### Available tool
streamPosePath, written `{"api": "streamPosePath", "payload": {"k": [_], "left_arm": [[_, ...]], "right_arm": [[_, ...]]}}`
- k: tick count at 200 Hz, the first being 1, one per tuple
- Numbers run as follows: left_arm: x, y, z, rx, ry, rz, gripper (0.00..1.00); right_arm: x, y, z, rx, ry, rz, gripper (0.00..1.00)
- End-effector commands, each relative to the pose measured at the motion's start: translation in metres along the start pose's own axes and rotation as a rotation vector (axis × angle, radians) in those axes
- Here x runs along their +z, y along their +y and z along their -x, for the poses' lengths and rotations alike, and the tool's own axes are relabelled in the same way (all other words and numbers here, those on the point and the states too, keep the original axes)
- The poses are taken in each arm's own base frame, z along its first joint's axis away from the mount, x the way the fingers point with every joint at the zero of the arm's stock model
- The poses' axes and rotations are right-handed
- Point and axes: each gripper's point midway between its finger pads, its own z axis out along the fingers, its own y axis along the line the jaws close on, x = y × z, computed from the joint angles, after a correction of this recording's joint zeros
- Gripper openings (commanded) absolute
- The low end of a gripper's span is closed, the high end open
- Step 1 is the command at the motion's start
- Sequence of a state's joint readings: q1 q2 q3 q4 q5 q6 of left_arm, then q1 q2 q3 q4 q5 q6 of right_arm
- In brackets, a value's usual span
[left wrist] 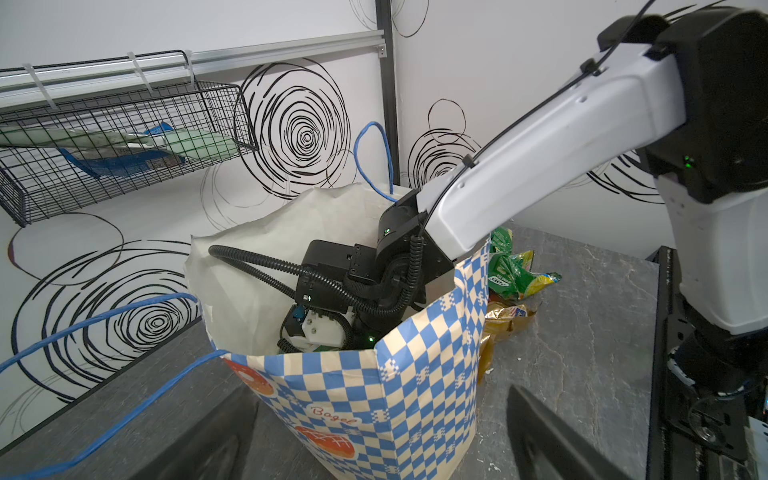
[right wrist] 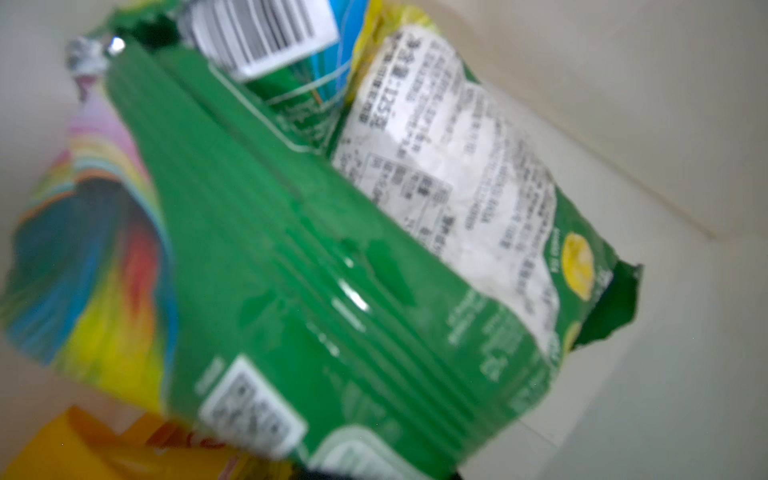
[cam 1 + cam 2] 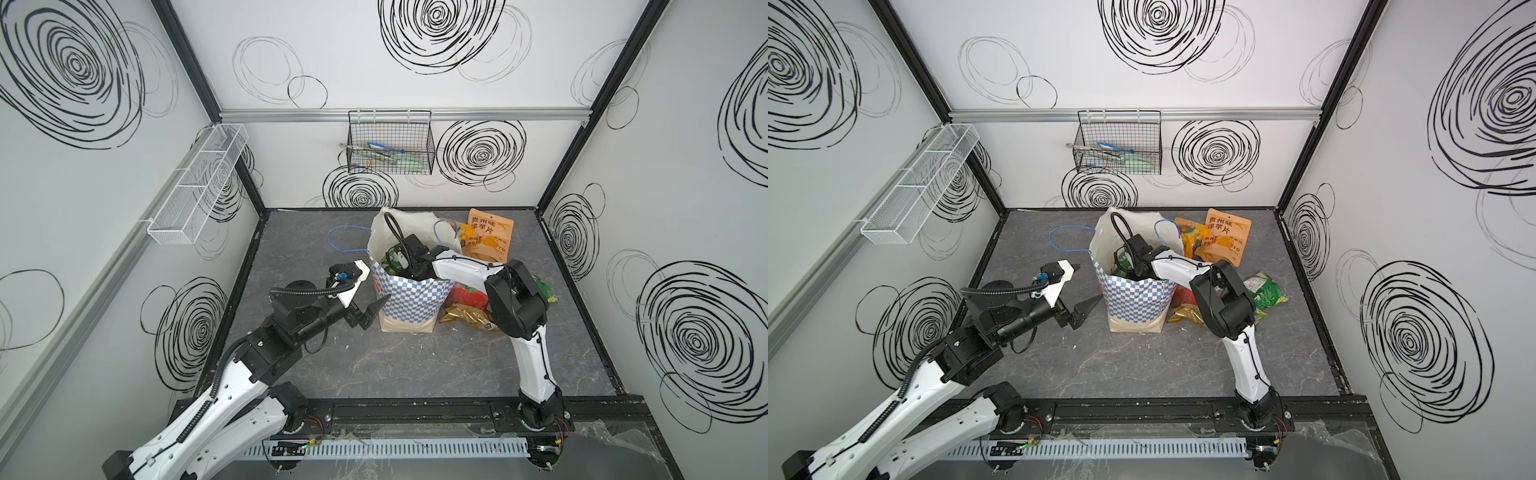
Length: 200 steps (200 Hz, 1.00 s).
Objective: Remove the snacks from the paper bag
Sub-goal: 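Close the right gripper on the green snack pack inside the bag, then lift the green snack pack up out of the bag with the right gripper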
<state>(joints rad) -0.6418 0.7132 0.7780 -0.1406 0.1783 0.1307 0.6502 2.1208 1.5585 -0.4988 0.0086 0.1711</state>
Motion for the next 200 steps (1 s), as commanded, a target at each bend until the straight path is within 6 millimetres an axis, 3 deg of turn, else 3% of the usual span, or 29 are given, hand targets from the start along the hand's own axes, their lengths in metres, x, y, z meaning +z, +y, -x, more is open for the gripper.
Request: {"api": "streamPosePath", "payload": {"k": [1,114,200], "left_arm": [[-0.005,0.003,0.023,0.011,-0.063,0.007,0.96],[-0.004,0.003,0.022,0.006,-0.058,0.004,0.96],[-0.001,0.009,0.018,-0.005,-0.034,0.034,0.96]], "right_arm": [[-0.049,0.008,0.031,0.025,-0.101,0.059,0.0],[-0.14,0.0,0.093,0.099,-0.331,0.096,0.0],[-0.21,-0.004,0.12,0.124,-0.564,0.156,0.0]]}}
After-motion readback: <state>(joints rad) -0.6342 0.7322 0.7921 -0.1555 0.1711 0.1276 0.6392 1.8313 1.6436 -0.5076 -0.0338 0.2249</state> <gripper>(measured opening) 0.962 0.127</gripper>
